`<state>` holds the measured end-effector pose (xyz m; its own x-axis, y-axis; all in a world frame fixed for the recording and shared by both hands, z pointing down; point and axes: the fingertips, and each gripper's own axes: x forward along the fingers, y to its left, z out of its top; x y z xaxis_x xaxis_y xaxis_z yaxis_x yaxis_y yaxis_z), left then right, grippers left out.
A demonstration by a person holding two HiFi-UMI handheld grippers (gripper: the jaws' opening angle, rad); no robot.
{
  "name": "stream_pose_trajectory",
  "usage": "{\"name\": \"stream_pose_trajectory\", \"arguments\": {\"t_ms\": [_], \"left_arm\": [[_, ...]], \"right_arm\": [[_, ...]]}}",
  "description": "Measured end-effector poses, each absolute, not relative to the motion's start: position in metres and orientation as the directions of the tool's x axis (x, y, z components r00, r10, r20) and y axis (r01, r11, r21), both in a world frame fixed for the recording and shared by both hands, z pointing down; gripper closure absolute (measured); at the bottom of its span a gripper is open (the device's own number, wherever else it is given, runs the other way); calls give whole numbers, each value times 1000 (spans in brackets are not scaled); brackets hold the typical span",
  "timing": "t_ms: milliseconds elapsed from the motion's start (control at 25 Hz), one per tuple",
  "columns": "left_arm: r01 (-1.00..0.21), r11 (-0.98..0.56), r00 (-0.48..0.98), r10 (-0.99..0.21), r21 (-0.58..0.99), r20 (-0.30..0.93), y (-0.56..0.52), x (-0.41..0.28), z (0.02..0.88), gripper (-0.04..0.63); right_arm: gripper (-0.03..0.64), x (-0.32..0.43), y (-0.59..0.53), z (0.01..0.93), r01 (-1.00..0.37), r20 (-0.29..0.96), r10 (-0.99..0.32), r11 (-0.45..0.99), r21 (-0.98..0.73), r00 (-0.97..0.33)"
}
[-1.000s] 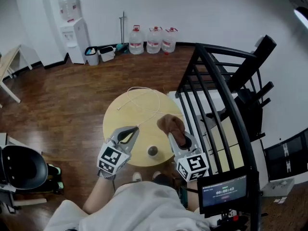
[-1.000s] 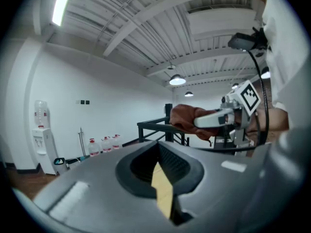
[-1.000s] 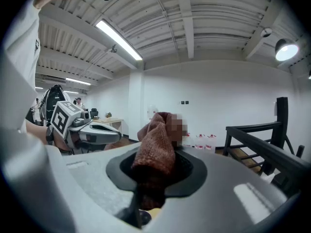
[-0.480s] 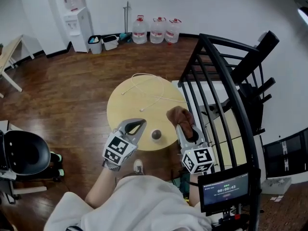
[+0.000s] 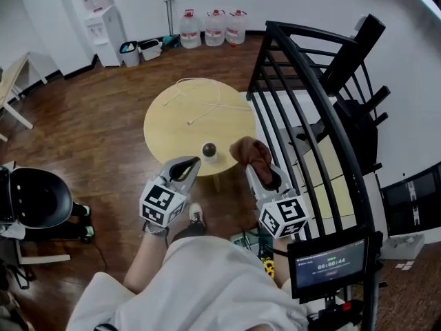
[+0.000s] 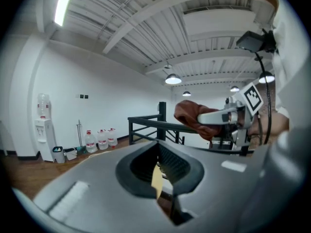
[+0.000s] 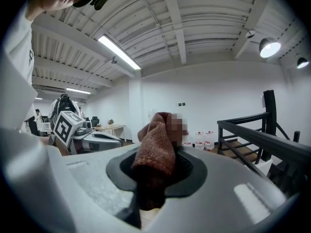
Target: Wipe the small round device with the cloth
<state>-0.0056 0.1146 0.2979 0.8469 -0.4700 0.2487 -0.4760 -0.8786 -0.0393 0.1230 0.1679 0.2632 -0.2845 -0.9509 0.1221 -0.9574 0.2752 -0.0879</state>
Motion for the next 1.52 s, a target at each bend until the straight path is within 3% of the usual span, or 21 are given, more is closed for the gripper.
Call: {"name": "stream_pose_trajectory", "arguments": {"t_ms": [440,840,1080,1520], "left_arm": [[-562,-822,776,-561,-87,288,250,-35,324,592],[-522,-846,810,-532,-113,247,274,-37,297,592],[-511,-857,824,-511,-71,245,283,-47,298,592],[-495,-864,834,-501,-88,232,276,-52,291,592]], "right_arm": [[528,100,282,299,-930,142,-921,348,-116,-362],[528,89,306,276,-945,117,-939,314,-88,-323],[531,67,311,284,-942,179,-925,333,-41,-335],[531,57,307,270,-945,137,-935,325,-36,-327]]}}
